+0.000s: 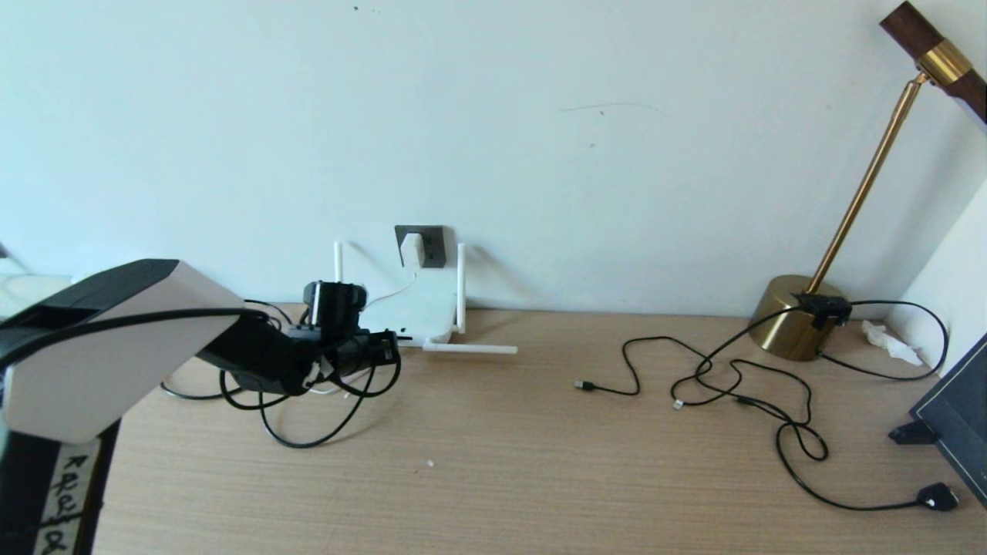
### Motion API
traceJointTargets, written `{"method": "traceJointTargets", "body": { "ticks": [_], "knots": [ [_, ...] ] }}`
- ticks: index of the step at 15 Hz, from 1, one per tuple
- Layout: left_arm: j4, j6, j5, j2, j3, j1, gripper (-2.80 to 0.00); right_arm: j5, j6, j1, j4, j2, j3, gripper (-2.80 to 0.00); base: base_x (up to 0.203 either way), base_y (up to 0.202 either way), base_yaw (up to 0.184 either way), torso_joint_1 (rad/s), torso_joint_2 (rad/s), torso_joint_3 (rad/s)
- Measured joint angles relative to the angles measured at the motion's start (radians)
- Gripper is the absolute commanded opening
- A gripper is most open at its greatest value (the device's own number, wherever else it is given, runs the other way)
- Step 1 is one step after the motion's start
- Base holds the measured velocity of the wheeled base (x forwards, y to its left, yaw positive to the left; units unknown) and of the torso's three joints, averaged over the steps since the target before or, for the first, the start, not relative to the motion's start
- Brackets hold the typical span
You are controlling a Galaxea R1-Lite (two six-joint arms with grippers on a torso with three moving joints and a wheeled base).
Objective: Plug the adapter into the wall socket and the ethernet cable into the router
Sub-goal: Plug cable into router interface
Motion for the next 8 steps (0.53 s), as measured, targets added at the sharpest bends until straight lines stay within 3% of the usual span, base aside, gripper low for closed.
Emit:
{"method": "traceJointTargets", "body": {
  "ticks": [8],
  "knots": [
    [0.001,0.01,-0.001,0.003,-0.002,-0.001,-2.8,0.0,0.0,0.0,0.0,0.0,0.0,-2.8,0.0,0.0,0.0,0.0,0.0,0.0]
  ]
}}
